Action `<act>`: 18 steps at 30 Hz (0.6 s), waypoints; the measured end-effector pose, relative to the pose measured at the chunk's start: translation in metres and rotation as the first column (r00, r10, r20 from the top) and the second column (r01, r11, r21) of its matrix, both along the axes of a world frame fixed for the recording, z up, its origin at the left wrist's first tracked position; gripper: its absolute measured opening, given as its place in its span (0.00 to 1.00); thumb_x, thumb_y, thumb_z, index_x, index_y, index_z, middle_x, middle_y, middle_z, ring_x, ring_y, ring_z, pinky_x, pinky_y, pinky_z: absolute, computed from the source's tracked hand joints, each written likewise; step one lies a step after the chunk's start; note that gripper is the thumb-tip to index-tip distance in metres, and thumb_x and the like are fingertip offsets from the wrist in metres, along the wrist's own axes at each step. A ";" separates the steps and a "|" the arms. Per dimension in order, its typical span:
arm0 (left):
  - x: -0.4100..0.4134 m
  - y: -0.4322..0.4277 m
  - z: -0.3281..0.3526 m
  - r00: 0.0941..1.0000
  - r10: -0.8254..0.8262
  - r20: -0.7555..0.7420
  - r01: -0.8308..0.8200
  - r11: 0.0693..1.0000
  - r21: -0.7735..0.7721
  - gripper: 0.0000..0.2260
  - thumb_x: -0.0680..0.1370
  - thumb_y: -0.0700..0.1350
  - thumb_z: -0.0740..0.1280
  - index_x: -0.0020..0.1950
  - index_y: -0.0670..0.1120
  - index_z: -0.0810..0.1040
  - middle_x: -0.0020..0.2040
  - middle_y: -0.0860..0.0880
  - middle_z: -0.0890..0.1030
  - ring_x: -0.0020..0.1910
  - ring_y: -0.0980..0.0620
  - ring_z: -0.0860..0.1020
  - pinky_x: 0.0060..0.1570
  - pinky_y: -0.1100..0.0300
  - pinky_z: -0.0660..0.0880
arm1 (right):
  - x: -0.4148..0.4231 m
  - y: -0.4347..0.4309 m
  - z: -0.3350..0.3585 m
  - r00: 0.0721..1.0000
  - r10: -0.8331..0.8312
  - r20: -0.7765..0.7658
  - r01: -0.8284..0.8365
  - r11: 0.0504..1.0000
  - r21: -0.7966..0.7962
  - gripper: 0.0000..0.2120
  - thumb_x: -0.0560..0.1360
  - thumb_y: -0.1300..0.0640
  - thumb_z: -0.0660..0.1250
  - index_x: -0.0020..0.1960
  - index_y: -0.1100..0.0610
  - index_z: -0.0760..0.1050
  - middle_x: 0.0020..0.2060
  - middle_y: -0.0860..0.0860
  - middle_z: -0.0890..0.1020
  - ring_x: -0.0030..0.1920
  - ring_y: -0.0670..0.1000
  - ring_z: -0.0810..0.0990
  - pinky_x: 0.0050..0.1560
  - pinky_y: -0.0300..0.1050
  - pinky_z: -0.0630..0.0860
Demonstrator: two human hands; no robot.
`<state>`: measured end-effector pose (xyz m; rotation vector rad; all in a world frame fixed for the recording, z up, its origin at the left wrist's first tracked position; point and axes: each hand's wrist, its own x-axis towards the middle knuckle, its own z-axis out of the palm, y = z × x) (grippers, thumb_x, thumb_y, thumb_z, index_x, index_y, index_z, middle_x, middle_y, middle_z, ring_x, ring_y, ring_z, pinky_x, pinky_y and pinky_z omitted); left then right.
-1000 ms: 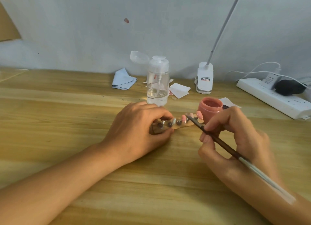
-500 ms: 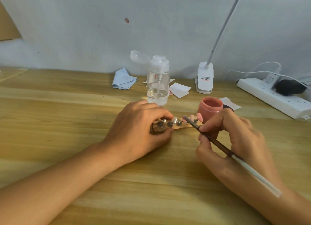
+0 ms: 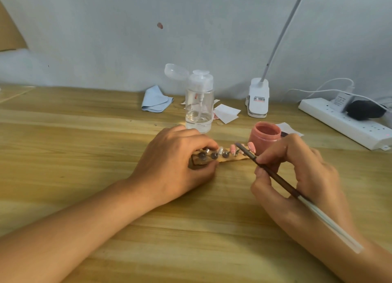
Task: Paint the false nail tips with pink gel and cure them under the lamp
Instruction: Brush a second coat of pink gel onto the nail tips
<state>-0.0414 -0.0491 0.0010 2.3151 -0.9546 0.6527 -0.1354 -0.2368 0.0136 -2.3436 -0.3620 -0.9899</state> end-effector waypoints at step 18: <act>0.000 0.000 0.000 1.000 0.022 -0.005 -0.022 0.999 0.035 0.10 0.72 0.57 0.67 0.49 0.57 0.82 0.43 0.62 0.81 0.42 0.62 0.70 0.46 0.60 0.67 | 0.000 0.002 0.000 0.998 0.010 -0.060 -0.006 0.997 0.078 0.06 0.64 0.59 0.70 0.39 0.54 0.74 0.33 0.38 0.79 0.48 0.31 0.75 0.46 0.41 0.67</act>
